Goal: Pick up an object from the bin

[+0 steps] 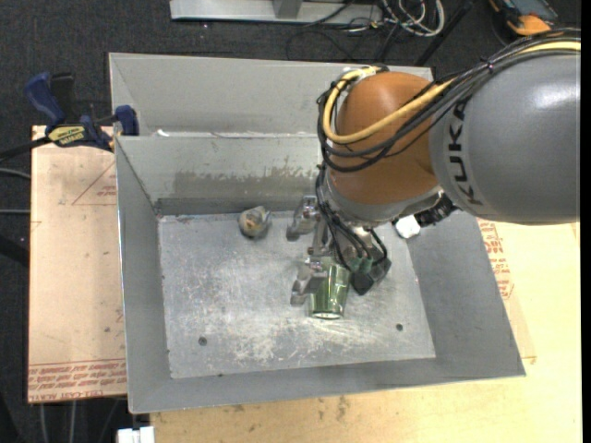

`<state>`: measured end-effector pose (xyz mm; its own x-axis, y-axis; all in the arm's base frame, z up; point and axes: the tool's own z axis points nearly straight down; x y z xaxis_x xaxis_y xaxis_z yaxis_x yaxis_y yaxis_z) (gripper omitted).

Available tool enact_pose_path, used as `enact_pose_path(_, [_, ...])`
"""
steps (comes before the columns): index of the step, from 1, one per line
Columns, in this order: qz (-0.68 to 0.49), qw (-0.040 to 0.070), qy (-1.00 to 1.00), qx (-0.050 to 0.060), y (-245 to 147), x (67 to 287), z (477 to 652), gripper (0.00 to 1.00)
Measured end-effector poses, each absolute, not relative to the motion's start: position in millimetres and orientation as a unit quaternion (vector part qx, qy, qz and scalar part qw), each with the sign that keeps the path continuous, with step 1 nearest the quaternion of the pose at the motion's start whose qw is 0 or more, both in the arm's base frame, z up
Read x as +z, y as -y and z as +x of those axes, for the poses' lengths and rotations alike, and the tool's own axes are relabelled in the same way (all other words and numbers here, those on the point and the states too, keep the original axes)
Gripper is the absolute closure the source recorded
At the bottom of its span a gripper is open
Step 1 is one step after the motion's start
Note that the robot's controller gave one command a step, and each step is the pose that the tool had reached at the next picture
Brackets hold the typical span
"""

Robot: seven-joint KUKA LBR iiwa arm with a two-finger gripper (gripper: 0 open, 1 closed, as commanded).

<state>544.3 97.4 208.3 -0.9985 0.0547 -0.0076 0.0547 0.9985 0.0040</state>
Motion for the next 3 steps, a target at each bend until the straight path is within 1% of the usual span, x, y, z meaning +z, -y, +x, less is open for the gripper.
enact_pose_path(1, [0.007,-0.002,-1.0,0.0,-67,191,549.1,0.0])
enact_pose_path(2, [-0.042,0.004,-0.999,0.0,-34,159,564.7,0.0])
enact_pose_path(3, [-0.125,-0.003,-0.992,0.005,-22,116,585.6,0.0])
